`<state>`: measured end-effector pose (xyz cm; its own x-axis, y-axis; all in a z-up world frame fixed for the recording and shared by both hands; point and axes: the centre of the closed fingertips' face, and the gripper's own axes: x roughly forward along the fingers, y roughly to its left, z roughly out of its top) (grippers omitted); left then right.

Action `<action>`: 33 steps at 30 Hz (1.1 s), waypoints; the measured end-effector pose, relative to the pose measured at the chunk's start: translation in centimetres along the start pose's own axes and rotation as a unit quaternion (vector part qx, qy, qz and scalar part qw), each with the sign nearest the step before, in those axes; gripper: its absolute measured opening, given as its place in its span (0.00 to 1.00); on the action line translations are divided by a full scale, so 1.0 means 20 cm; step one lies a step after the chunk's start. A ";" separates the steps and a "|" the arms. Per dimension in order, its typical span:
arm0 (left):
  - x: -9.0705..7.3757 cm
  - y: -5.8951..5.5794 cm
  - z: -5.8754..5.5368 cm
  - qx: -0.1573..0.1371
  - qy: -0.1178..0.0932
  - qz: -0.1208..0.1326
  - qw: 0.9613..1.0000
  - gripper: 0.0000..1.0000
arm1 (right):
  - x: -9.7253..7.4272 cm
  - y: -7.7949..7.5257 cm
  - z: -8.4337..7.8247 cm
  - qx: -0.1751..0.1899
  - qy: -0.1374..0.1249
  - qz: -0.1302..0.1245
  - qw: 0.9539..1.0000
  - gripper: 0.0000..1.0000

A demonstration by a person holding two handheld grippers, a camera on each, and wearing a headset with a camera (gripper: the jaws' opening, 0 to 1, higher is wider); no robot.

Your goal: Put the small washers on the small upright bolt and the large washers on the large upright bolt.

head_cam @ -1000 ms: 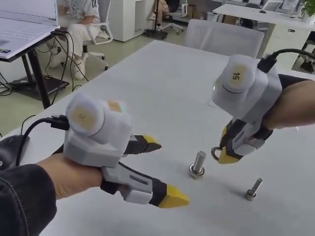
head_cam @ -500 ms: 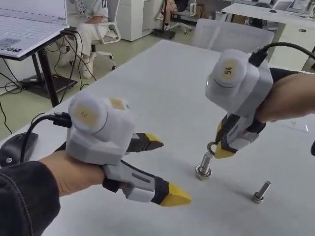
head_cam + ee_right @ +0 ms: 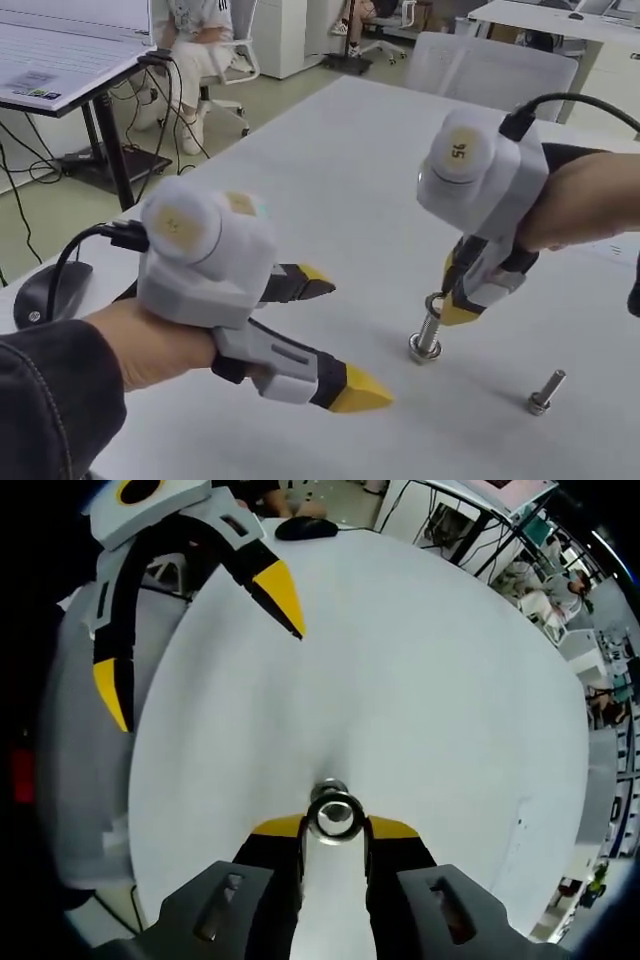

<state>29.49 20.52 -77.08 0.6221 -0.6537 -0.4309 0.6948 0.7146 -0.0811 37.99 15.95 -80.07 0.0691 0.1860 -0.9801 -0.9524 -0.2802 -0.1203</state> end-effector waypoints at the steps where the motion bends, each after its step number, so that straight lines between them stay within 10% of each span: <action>1: 0.00 0.00 0.00 -0.001 0.000 0.000 1.000 0.77 | 0.00 0.00 0.00 -0.001 0.001 0.000 1.000 0.24; 33: 0.00 0.01 0.00 -0.003 -0.001 0.003 1.000 0.77 | 0.08 -0.02 -0.02 -0.007 0.016 0.016 1.000 0.24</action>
<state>29.72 20.69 -77.09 0.6274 -0.6496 -0.4293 0.6888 0.7202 -0.0831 38.66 15.99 -81.62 0.0487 0.1468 -0.9880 -0.9503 -0.2978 -0.0911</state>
